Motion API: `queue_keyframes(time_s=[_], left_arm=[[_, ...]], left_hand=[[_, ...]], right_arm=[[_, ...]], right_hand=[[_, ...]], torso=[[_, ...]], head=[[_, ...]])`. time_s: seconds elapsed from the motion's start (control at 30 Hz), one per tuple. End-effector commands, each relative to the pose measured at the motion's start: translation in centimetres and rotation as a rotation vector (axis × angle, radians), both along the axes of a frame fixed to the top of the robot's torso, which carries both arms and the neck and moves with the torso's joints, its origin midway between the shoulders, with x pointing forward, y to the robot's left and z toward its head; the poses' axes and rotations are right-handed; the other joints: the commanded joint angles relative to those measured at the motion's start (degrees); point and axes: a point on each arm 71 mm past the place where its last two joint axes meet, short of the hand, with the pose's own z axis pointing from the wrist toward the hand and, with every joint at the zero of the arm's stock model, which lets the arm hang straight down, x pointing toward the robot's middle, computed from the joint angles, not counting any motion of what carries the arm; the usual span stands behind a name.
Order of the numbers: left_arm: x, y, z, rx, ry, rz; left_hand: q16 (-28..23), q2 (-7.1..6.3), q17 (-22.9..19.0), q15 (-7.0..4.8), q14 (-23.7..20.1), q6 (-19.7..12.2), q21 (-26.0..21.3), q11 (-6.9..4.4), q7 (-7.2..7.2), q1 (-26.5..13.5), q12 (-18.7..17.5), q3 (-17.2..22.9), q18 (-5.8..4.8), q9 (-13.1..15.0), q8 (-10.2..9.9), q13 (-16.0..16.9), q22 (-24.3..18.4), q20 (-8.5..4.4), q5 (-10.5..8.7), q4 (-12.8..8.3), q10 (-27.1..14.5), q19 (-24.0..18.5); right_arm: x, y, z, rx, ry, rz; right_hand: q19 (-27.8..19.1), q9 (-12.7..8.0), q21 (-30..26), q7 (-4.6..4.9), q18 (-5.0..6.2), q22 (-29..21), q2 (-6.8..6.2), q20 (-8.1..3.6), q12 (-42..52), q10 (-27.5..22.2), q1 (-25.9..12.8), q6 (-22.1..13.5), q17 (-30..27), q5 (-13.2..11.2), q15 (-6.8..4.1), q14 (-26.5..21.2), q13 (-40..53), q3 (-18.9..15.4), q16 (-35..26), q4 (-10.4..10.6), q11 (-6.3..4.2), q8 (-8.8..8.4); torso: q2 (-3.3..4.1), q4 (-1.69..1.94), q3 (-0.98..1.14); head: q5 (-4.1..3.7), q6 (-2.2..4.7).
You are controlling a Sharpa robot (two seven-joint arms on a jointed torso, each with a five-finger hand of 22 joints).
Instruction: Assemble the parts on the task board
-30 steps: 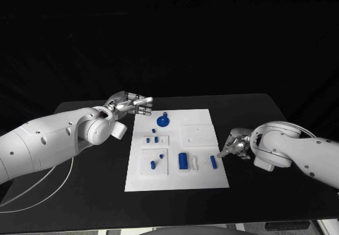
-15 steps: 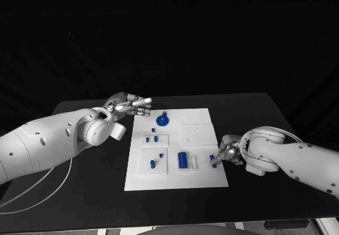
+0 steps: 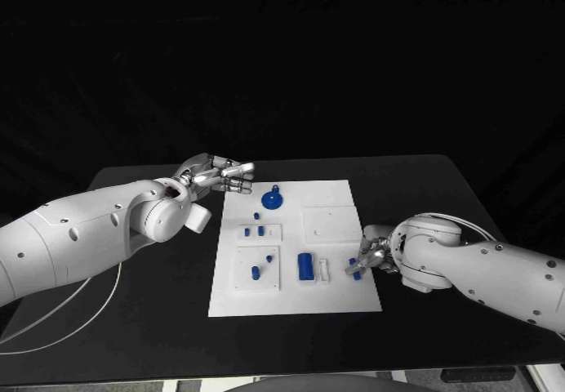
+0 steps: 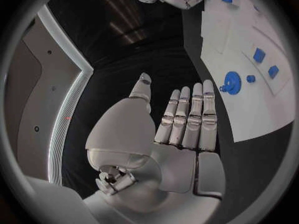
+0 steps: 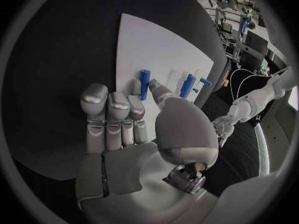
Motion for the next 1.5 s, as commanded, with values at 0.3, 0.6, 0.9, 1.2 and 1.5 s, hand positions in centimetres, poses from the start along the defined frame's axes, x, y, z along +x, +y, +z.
queue_keyframes(time_s=[0.3, 0.6, 0.9, 1.2, 1.5], left_arm=[[-0.1, -0.2, 0.0, -0.009, 0.009, -0.020], [-0.1, -0.2, 0.0, -0.004, 0.013, -0.022], [-0.2, -0.1, -0.1, 0.001, 0.016, -0.022], [-0.2, -0.1, -0.1, 0.003, 0.018, -0.024], [-0.2, -0.2, -0.1, 0.009, 0.020, -0.028]], left_hand=[[0.00, -0.64, 0.02, -0.09, -0.36, -0.37, 0.35, 0.12, -0.09, 0.09, 0.13, 0.07, 0.34, 0.07, 0.30, 0.04, -0.11, 0.38, -0.40, 0.50, -0.35, 0.11], [0.01, -0.67, 0.03, -0.07, -0.42, -0.38, 0.34, 0.14, -0.09, 0.25, 0.14, 0.17, 0.36, 0.08, 0.31, 0.04, -0.11, 0.39, -0.32, 0.56, -0.38, 0.09], [0.01, -0.67, 0.03, -0.07, -0.42, -0.38, 0.34, 0.14, -0.09, 0.25, 0.14, 0.17, 0.36, 0.08, 0.31, 0.04, -0.11, 0.39, -0.32, 0.56, -0.38, 0.09], [0.01, -0.67, 0.03, -0.07, -0.42, -0.38, 0.34, 0.14, -0.09, 0.25, 0.14, 0.17, 0.36, 0.08, 0.31, 0.04, -0.11, 0.39, -0.32, 0.56, -0.38, 0.09], [0.01, -0.69, 0.03, -0.06, -0.44, -0.43, 0.34, 0.17, -0.06, 0.28, 0.13, 0.17, 0.37, 0.07, 0.30, 0.03, -0.11, 0.40, -0.26, 0.47, -0.45, 0.09]], right_arm=[[-0.5, 0.3, -2.0, -0.171, -0.037, 0.060], [-1.0, 0.8, -2.1, -0.104, -0.023, 0.024], [-1.6, 1.1, -2.0, 0.051, 0.029, -0.063], [-1.6, 1.8, -0.5, 0.198, 0.012, -0.129], [-1.7, 2.5, 0.3, 0.294, 0.004, -0.180]], right_hand=[[2.69, -39.31, -0.22, 2.06, -0.52, 5.45, 1.65, 0.94, -1.21, -1.39, 4.28, -3.66, 0.24, 4.82, 0.84, -0.08, -0.68, 3.65, -0.11, -10.10, 0.88, -0.19], [2.54, -40.39, 0.73, 2.48, -0.27, 5.59, 3.41, 0.90, -0.81, -1.47, 1.63, -3.17, 0.66, 14.79, 0.78, -0.15, -0.80, 13.50, 0.07, -16.15, 0.82, -0.17], [2.40, -40.87, 1.43, 2.35, -0.20, 5.55, 3.66, 0.72, -0.51, -1.35, -1.95, -2.92, 0.67, 22.15, 0.57, -0.16, -0.79, 16.10, -0.05, -15.60, 0.66, -0.15], [2.51, -40.83, 1.65, 1.98, -0.25, 5.50, 3.76, 0.59, -0.15, -1.14, -2.67, -2.25, 0.73, 21.44, 0.42, -0.07, -0.62, 13.14, -0.06, -14.63, 0.43, -0.15], [2.61, -40.78, 1.37, 1.80, -0.28, 5.48, 3.71, 0.48, -0.28, -1.22, -2.27, -1.78, 0.67, 21.74, 0.30, -0.08, -0.64, 11.00, -0.19, -14.23, 0.32, -0.13]], torso=[[0.01, -0.11, 0.07], [-0.01, -0.10, 0.15], [-0.01, -0.15, 0.16], [0.00, -0.11, 0.10], [0.00, -0.08, 0.09]], head=[[0.30, -0.15], [0.46, -0.30], [0.59, -0.44], [0.50, -0.51], [0.60, -0.65]])
